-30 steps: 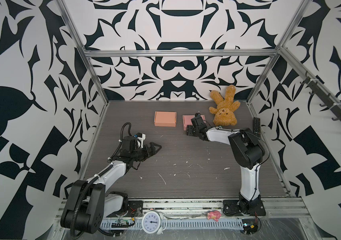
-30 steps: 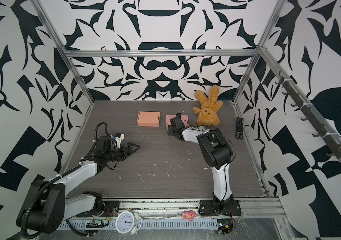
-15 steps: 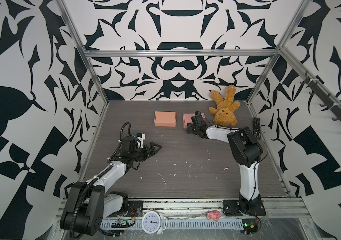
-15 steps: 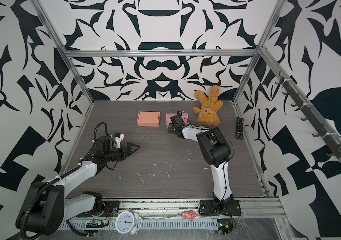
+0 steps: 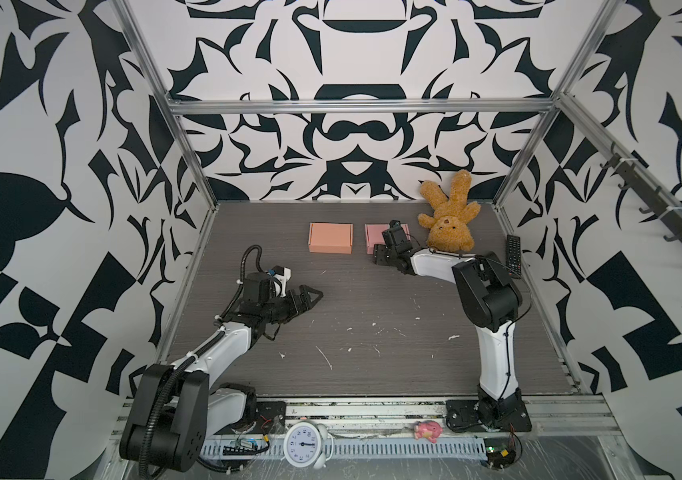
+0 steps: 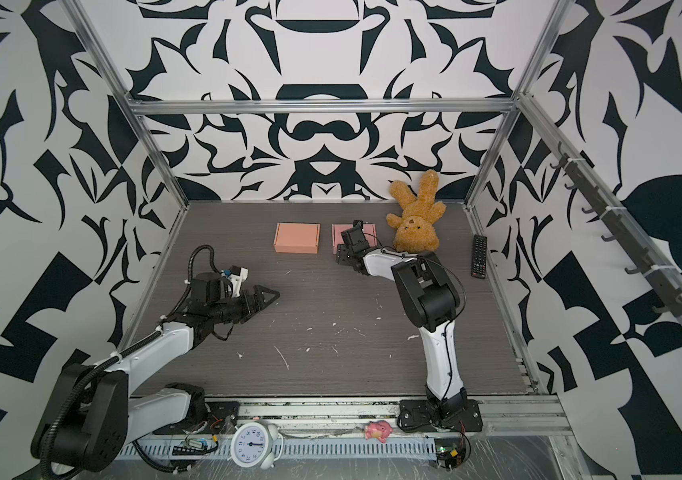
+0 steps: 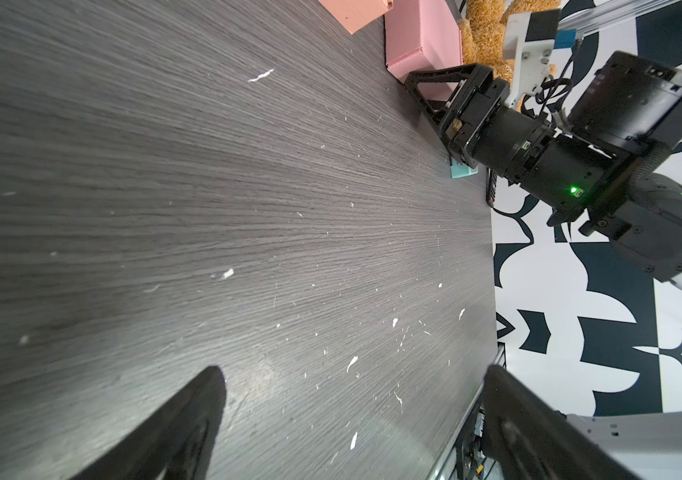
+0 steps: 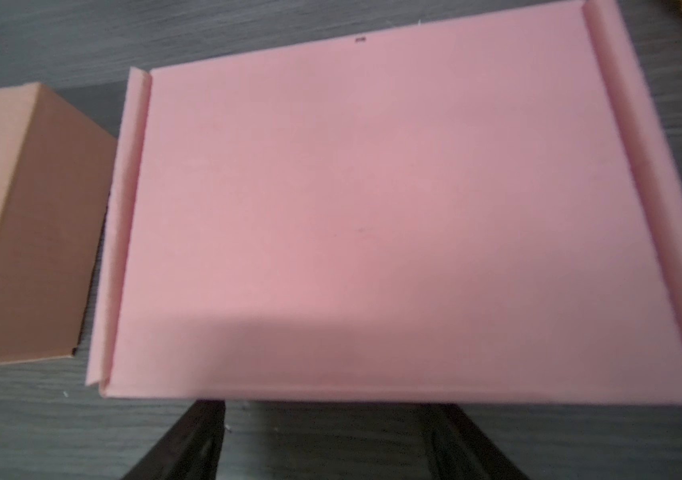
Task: Fold the paper box
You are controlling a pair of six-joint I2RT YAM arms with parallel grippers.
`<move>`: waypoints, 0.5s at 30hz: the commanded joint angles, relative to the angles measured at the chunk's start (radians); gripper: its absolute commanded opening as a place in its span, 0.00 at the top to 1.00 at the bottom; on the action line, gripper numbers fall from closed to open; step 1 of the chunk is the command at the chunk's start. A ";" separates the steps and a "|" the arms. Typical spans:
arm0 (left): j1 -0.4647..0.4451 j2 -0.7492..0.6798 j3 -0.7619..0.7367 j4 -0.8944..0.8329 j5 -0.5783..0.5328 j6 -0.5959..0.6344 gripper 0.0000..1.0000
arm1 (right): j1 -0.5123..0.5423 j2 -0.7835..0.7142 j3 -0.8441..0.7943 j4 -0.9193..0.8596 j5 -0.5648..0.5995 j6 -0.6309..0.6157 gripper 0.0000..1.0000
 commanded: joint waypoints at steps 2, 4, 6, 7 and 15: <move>0.004 -0.012 0.038 -0.029 0.000 0.009 0.01 | -0.005 -0.005 -0.001 -0.026 -0.002 -0.002 0.25; 0.004 -0.012 0.040 -0.030 -0.001 0.008 0.01 | -0.005 -0.023 -0.019 -0.020 -0.002 -0.001 0.25; 0.004 -0.012 0.045 -0.043 -0.006 0.012 0.01 | -0.005 -0.048 -0.041 -0.010 -0.011 -0.007 0.25; 0.004 -0.017 0.049 -0.062 -0.015 0.018 0.01 | -0.005 -0.062 -0.055 -0.001 -0.019 -0.009 0.24; 0.003 -0.095 0.117 -0.309 -0.213 0.146 0.01 | 0.017 -0.214 -0.196 0.068 -0.062 -0.061 0.10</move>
